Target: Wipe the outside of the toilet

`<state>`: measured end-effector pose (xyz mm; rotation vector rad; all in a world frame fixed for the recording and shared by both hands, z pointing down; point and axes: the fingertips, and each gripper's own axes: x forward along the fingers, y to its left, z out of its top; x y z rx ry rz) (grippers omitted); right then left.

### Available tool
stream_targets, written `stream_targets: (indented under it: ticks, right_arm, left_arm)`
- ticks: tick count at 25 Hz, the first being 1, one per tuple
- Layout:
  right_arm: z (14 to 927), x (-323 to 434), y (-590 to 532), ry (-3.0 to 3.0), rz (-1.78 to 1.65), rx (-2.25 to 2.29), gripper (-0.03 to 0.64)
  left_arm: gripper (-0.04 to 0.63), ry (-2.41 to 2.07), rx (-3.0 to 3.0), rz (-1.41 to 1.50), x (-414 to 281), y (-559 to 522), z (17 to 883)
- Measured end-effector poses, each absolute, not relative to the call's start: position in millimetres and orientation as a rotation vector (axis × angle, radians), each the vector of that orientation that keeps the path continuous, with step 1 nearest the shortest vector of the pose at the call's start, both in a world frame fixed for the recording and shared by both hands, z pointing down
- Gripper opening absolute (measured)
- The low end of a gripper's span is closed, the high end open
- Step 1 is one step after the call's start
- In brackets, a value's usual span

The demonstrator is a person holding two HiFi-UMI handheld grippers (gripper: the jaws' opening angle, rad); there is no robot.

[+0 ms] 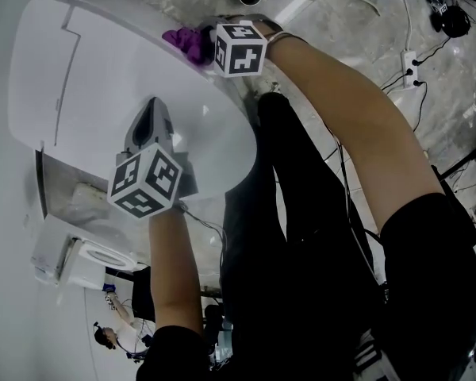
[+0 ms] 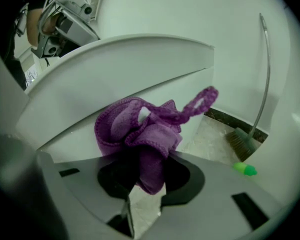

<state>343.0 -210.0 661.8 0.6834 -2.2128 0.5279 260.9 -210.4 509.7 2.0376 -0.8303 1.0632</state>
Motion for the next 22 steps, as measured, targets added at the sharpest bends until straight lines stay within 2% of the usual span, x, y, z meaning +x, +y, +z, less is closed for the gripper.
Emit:
stream_targets:
  ticks: [22]
  right_arm:
    - [663.2,328.8,-71.2,-2.133,0.592,0.891,0.109]
  left_arm:
    - [0.008,-0.650,2.172,1.133,247.0,-116.3,519.4]
